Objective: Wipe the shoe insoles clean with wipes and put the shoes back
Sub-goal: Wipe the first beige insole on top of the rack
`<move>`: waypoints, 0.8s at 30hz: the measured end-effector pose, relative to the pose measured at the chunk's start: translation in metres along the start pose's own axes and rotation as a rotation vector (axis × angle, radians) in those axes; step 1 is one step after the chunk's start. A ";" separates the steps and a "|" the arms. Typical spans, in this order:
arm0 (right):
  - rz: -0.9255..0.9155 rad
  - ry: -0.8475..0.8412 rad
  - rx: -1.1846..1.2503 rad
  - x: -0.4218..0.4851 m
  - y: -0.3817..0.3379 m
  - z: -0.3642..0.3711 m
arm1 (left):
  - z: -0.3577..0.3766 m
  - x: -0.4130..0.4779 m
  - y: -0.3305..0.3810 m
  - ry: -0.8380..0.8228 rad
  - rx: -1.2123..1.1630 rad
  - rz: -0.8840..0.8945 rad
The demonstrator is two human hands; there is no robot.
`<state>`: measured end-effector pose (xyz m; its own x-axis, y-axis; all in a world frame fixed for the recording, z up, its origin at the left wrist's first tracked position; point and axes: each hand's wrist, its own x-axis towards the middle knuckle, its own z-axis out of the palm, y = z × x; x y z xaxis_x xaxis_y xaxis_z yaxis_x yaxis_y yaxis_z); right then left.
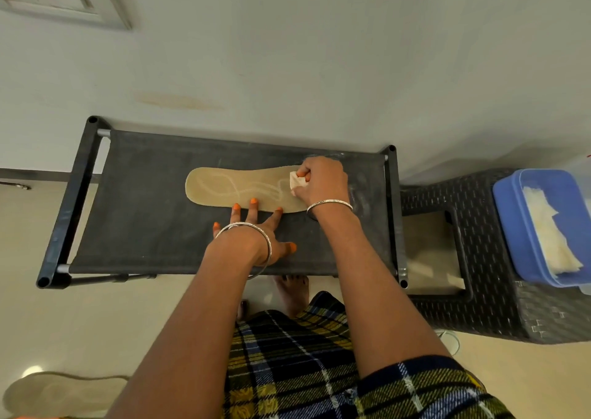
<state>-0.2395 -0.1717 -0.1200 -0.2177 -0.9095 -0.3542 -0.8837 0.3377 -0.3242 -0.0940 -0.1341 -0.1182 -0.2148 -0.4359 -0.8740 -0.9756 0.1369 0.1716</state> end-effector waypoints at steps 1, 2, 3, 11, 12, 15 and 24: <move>-0.005 0.014 -0.006 0.000 0.000 -0.001 | 0.000 0.000 0.000 0.002 0.000 0.003; -0.007 0.027 -0.009 0.001 0.000 0.000 | 0.000 0.000 0.000 0.005 -0.001 0.004; -0.016 0.031 -0.013 0.001 0.000 0.001 | 0.000 0.000 0.000 0.006 -0.002 0.004; -0.124 0.051 -0.027 -0.001 -0.002 0.002 | -0.002 -0.002 0.001 0.005 -0.007 0.008; -0.091 0.079 -0.021 0.001 0.002 0.000 | -0.002 -0.002 0.000 0.003 -0.007 0.009; -0.048 0.164 -0.021 0.002 0.011 -0.003 | -0.002 -0.002 -0.001 -0.002 -0.007 0.010; -0.147 0.090 -0.077 0.000 -0.009 0.007 | -0.003 -0.003 -0.002 0.007 -0.005 0.020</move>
<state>-0.2282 -0.1729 -0.1228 -0.1166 -0.9670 -0.2267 -0.9370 0.1828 -0.2976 -0.0920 -0.1356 -0.1146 -0.2347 -0.4392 -0.8672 -0.9713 0.1411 0.1914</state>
